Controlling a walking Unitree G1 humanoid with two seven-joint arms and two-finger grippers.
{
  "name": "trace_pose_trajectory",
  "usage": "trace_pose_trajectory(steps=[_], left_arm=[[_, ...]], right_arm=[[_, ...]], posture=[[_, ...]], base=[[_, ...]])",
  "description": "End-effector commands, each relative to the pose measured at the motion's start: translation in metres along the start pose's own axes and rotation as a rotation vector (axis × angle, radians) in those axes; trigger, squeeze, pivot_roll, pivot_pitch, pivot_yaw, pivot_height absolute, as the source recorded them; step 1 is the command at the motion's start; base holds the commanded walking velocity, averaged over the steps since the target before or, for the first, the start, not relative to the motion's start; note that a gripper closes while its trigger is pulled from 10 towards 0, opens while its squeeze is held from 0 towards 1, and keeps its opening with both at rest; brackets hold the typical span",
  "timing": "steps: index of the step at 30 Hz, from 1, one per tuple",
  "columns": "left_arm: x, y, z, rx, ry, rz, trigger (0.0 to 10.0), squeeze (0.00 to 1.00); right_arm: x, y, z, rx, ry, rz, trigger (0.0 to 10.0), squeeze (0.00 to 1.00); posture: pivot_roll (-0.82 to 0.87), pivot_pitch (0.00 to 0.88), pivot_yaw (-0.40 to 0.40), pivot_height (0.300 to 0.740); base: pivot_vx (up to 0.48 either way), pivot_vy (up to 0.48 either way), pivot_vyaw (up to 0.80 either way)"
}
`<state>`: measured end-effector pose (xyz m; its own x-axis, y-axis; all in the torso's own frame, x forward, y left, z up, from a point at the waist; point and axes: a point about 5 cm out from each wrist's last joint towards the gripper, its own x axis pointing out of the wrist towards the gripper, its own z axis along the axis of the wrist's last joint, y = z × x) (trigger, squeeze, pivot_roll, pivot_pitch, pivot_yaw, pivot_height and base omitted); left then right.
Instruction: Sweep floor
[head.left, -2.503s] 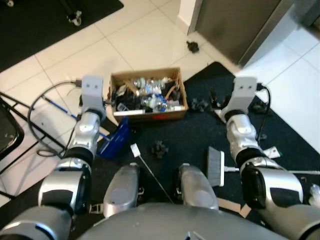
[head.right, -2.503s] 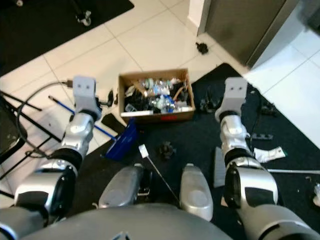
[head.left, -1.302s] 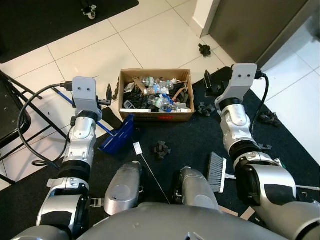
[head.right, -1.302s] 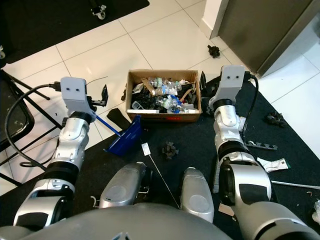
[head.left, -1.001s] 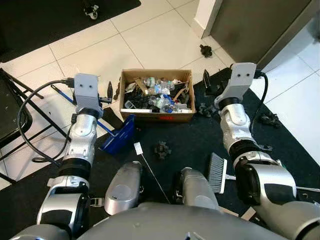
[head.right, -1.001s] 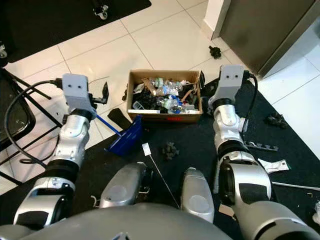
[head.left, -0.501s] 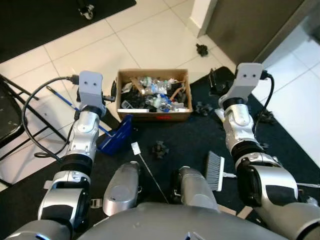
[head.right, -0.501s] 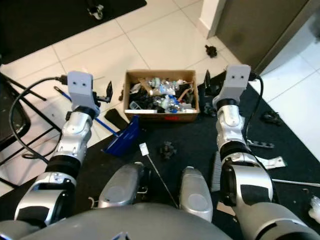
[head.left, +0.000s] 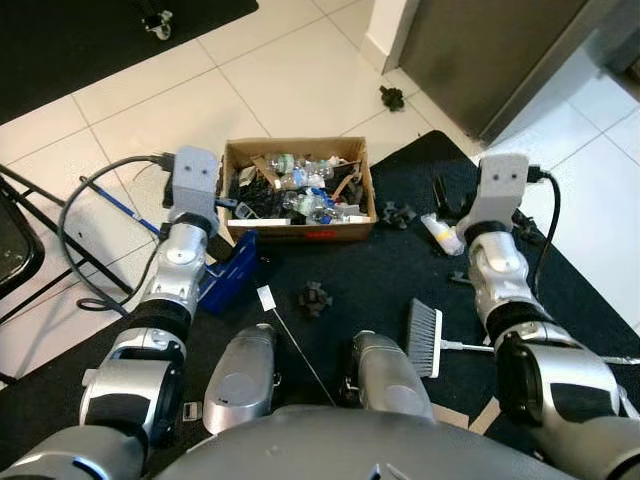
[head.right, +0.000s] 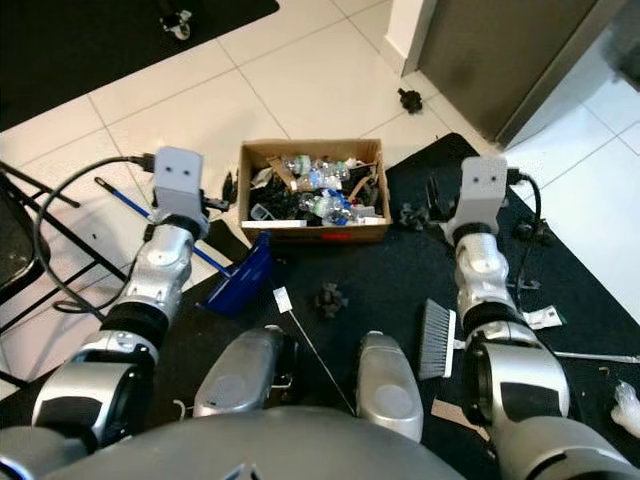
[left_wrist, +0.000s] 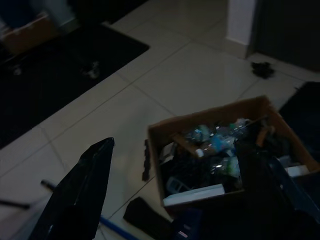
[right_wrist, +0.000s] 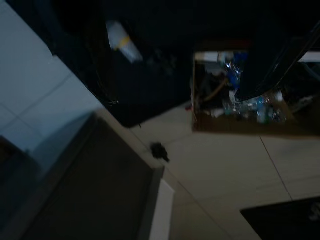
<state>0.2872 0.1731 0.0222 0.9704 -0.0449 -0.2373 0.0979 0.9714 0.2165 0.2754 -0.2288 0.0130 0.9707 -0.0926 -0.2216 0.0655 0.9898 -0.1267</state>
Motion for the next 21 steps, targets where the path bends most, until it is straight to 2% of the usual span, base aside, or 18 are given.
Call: trace_pose_trajectory(steps=[1, 6, 10, 14, 15, 19, 21], left_arm=[[0.001, 0.006, 0.002, -0.022, -0.008, 0.017, 10.0, 0.0], [0.003, 0.005, 0.003, -0.011, -0.009, 0.005, 10.0, 0.0], [0.013, 0.0, 0.015, 0.04, -0.043, -0.031, 10.0, 0.0], [0.015, -0.005, 0.015, 0.058, -0.042, -0.051, 10.0, 0.0], [0.017, -0.011, 0.017, 0.062, -0.047, -0.062, 10.0, 0.0], [0.019, -0.013, 0.022, 0.039, -0.058, -0.058, 10.0, 0.0], [0.017, -0.017, 0.021, 0.032, -0.066, -0.065, 10.0, 0.0]], right_arm=[[-0.002, -0.001, -0.003, 0.033, 0.005, -0.04, 10.0, 0.0], [-0.002, -0.003, -0.001, 0.096, -0.023, -0.093, 10.0, 0.0], [-0.001, 0.0, 0.003, 0.178, -0.054, -0.137, 10.0, 0.0], [0.001, 0.0, 0.006, 0.158, -0.064, -0.131, 10.0, 0.0], [0.001, -0.004, 0.007, 0.138, -0.069, -0.134, 10.0, 0.0], [0.001, -0.01, 0.009, 0.132, -0.075, -0.143, 10.0, 0.0], [0.007, -0.011, 0.02, 0.102, -0.109, -0.135, 10.0, 0.0]], posture=[[0.1, 0.0, 0.012, 0.74], [0.09, 0.0, 0.05, 0.74], [0.03, 0.0, 0.078, 0.74], [0.0, 0.0, 0.081, 0.74], [0.01, 0.0, 0.076, 0.74], [0.01, 0.0, 0.072, 0.74], [0.02, 0.0, 0.049, 0.74]], base=[[0.0, 0.0, 0.0], [0.0, 0.0, 0.0], [0.0, 0.0, 0.0], [0.0, 0.0, 0.0], [0.0, 0.0, 0.0], [0.0, 0.0, 0.0], [0.0, 0.0, 0.0]])
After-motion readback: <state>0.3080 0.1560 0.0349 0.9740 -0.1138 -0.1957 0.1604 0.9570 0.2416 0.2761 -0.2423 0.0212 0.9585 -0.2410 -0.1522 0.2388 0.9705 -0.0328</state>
